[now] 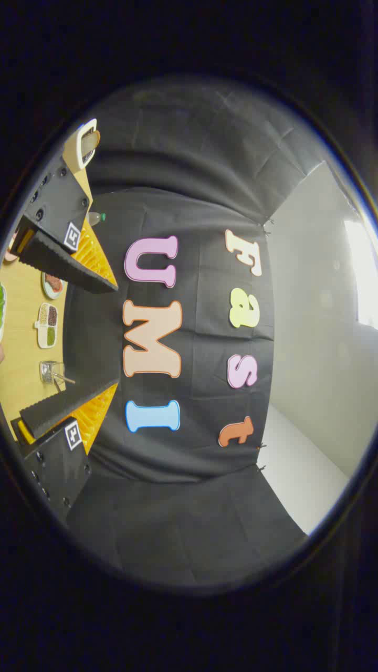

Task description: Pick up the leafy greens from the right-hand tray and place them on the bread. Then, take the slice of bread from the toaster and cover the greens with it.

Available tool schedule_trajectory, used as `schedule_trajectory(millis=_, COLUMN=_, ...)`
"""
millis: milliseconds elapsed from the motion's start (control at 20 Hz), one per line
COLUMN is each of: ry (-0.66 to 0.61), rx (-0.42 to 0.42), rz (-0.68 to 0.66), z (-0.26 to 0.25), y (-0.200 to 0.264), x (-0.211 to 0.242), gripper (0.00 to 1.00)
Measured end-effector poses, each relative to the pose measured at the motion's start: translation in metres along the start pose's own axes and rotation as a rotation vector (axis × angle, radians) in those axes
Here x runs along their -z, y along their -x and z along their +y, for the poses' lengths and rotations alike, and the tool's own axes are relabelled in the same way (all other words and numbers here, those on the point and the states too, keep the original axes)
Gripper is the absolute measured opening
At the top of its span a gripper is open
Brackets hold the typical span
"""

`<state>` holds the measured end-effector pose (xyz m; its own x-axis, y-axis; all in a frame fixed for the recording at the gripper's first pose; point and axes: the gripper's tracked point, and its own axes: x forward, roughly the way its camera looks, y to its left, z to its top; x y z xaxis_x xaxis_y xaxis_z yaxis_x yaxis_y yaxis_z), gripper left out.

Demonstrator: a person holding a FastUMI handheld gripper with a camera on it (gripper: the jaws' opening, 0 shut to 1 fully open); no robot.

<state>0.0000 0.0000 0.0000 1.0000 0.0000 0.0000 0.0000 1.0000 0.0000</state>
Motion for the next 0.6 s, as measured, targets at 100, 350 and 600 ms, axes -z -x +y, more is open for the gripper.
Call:
schedule_trajectory(millis=100, ry=0.001, rx=-0.007, rz=0.006, z=-0.005, y=-0.001, x=0.003, gripper=1.0)
schedule_trajectory(millis=350, ry=-0.037, rx=-0.031, rz=0.01, z=-0.012, y=-0.005, x=0.005, gripper=1.0)
schedule_trajectory(millis=600, ry=-0.029, rx=-0.032, rz=0.026, z=-0.019, y=-0.006, x=0.013, gripper=1.0)
